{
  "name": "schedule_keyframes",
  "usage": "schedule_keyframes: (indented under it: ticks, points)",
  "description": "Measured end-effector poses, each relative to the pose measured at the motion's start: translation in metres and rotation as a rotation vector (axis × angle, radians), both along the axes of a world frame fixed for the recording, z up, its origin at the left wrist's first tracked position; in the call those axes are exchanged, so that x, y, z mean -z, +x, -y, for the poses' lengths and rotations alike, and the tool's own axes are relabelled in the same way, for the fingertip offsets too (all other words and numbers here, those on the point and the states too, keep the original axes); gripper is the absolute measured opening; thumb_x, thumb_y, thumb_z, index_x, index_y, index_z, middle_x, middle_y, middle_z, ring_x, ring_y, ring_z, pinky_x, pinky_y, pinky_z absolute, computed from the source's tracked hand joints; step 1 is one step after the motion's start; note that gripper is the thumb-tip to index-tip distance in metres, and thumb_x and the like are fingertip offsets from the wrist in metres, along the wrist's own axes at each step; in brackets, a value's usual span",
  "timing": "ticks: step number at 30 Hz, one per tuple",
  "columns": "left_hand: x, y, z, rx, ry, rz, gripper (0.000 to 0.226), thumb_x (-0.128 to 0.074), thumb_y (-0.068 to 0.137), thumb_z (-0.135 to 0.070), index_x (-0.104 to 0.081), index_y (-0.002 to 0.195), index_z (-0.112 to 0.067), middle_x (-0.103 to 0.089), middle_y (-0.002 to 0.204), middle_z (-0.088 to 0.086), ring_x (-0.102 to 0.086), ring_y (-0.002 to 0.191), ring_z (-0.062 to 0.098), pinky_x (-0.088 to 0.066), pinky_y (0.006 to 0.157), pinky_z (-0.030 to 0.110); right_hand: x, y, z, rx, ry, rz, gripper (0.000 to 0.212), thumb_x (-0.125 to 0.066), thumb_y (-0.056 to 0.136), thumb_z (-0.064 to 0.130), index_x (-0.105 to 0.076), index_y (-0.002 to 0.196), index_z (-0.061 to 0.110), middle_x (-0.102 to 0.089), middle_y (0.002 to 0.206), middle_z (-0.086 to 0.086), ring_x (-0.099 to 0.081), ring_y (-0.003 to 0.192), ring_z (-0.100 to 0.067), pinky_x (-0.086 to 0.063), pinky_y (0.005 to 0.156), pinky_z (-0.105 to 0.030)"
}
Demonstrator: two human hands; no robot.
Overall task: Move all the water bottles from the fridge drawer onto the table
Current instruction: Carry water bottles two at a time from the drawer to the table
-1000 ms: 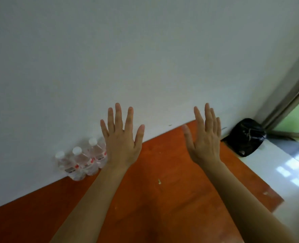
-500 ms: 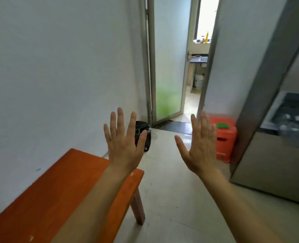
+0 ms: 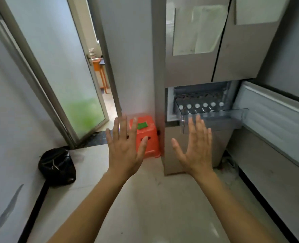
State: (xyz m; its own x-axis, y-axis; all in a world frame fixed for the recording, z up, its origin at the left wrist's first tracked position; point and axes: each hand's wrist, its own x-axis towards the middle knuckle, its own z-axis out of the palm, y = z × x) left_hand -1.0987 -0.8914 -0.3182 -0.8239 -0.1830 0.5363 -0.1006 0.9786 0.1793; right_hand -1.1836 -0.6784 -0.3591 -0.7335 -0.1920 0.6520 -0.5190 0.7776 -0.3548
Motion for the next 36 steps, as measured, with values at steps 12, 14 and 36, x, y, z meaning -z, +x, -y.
schedule_keyframes:
  ticks: [12, 14, 36]
  points:
    - [0.007, -0.287, -0.127, 0.319, 0.032, 0.155, 0.069, -0.017, 0.098, -0.063, -0.011, 0.157, -0.027, 0.004, 0.165, 0.006, 0.010, 0.152, 0.025, -0.007, 0.120, 0.057, -0.013, -0.193, -0.139, 0.353, 0.053, 0.157, 0.086, -0.039, 0.094, 0.063, -0.005, 0.159, 0.019, -0.004, 0.167, -0.010, -0.005, 0.154, -0.023, -0.010, 0.124, -0.048]
    - [0.012, -0.314, -0.155, 0.367, 0.037, 0.176, 0.070, -0.016, 0.098, -0.063, -0.010, 0.157, -0.027, 0.004, 0.165, 0.006, 0.011, 0.152, 0.025, -0.005, 0.121, 0.056, -0.007, -0.210, -0.168, 0.397, 0.050, 0.181, 0.085, -0.040, 0.094, 0.062, -0.008, 0.159, 0.018, -0.006, 0.167, -0.010, -0.006, 0.154, -0.022, -0.012, 0.124, -0.049]
    - [0.094, -0.547, -0.245, 0.012, 0.189, 0.567, 0.077, -0.025, 0.095, -0.069, 0.001, 0.157, -0.030, 0.008, 0.165, 0.008, 0.007, 0.152, 0.028, -0.008, 0.120, 0.055, 0.051, -0.510, -0.269, -0.012, 0.190, 0.518, 0.078, -0.041, 0.097, 0.062, -0.015, 0.158, 0.021, -0.024, 0.163, -0.007, -0.026, 0.148, -0.024, -0.024, 0.120, -0.041]
